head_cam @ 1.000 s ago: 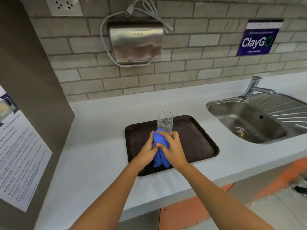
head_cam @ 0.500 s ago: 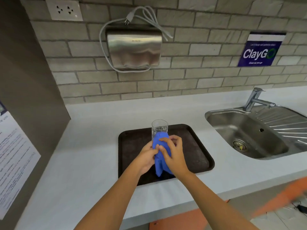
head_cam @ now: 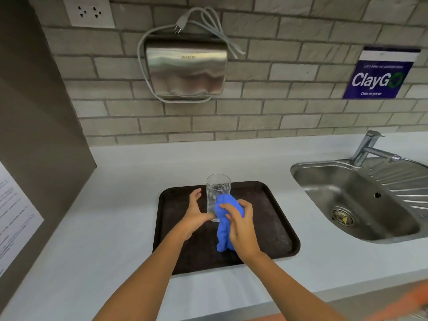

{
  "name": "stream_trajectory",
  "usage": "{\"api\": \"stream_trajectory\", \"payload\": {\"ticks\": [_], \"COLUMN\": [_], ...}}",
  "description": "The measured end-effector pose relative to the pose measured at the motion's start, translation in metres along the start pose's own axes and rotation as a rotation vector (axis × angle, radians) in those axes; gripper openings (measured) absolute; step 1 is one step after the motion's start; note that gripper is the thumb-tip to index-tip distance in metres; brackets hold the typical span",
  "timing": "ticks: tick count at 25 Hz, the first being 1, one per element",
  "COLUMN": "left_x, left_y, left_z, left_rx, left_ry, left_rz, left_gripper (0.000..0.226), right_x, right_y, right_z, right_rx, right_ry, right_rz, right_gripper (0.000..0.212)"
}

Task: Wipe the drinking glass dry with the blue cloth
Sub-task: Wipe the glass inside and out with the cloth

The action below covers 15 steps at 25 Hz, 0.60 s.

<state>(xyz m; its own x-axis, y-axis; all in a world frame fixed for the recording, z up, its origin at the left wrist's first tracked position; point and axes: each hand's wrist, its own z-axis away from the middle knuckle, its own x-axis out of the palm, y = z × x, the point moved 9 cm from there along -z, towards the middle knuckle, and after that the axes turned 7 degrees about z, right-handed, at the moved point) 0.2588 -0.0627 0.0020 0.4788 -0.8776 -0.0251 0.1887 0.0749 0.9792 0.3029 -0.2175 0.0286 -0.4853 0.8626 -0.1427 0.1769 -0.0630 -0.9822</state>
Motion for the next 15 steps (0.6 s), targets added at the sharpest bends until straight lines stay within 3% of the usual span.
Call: {"api": "stream_trajectory", "payload": {"ticks": [3, 9, 12, 15], "left_x": [0.014, 0.012, 0.020, 0.018], "left_y": [0.002, 0.000, -0.017, -0.019], "left_z": [-0.022, -0.039, -0.032, -0.024], "left_rx": [0.012, 0.019, -0.070, -0.070], "left_ry": [-0.122, -0.040, 0.006, 0.074], "left_rz": [0.002, 0.121, 0.252, 0.403], "left_gripper": [0.088, 0.062, 0.053, 0.047], "right_x": [0.005, 0.003, 0.010, 0.028], "right_y": [-0.007, 0.001, -0.009, -0.021], "right_z": [-0.015, -0.046, -0.053, -0.057], "right_rx": [-0.019, -0.027, -0.197, -0.258], "right_ry": [-0.022, -0.008, 0.011, 0.009], "right_rz": [-0.044, -0.020, 0.285, 0.583], "right_gripper": [0.039, 0.032, 0.025, 0.035]}}
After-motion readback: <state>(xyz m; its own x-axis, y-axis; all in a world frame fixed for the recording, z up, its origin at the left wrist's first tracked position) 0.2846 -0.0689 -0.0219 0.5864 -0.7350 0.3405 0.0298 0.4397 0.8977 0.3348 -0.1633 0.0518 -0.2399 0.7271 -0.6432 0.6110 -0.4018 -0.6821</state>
